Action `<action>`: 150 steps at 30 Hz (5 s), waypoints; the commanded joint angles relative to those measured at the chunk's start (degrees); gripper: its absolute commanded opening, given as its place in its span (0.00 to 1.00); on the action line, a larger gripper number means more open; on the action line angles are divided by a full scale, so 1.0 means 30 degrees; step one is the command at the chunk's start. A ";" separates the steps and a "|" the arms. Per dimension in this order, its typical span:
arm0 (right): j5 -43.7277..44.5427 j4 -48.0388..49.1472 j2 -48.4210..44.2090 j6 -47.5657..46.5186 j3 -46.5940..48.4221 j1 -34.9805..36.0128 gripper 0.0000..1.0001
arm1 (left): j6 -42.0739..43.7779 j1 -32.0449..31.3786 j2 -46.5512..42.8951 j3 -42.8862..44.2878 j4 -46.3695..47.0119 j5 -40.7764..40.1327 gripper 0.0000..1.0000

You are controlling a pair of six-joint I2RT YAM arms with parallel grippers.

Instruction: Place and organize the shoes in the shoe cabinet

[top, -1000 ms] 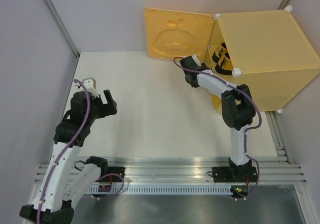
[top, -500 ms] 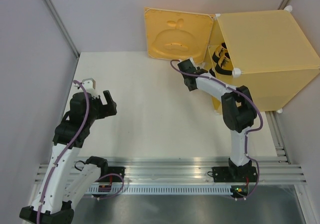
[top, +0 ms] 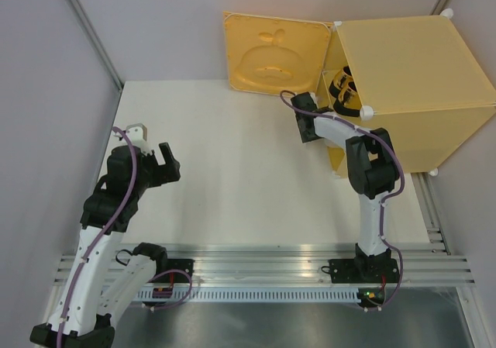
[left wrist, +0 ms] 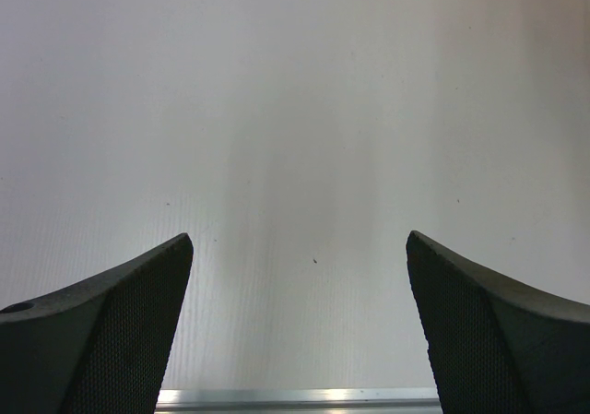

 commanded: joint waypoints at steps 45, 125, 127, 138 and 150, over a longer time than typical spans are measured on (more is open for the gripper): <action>-0.1630 0.1607 0.1914 0.1024 0.4397 -0.0730 0.56 | -0.0051 0.0069 0.0675 0.0774 -0.0106 0.0055 1.00; -0.3125 0.0580 -2.1367 0.0906 -0.2510 0.1438 0.98 | 0.1441 0.0069 1.4207 1.0412 1.0669 0.6757 1.00; -0.3504 0.0816 -2.2016 0.1052 -0.3419 0.1438 0.98 | 0.1735 0.0069 1.5463 1.0822 1.2537 0.7492 1.00; -0.4941 0.0466 -2.4334 0.1668 -0.5443 0.1438 0.98 | 0.2616 0.0683 2.1063 1.4511 1.7705 1.0308 1.00; -0.4971 -0.0003 -2.4422 0.0936 -0.5297 0.1438 0.98 | 0.2559 0.1124 2.3029 1.5775 1.8789 1.4053 0.85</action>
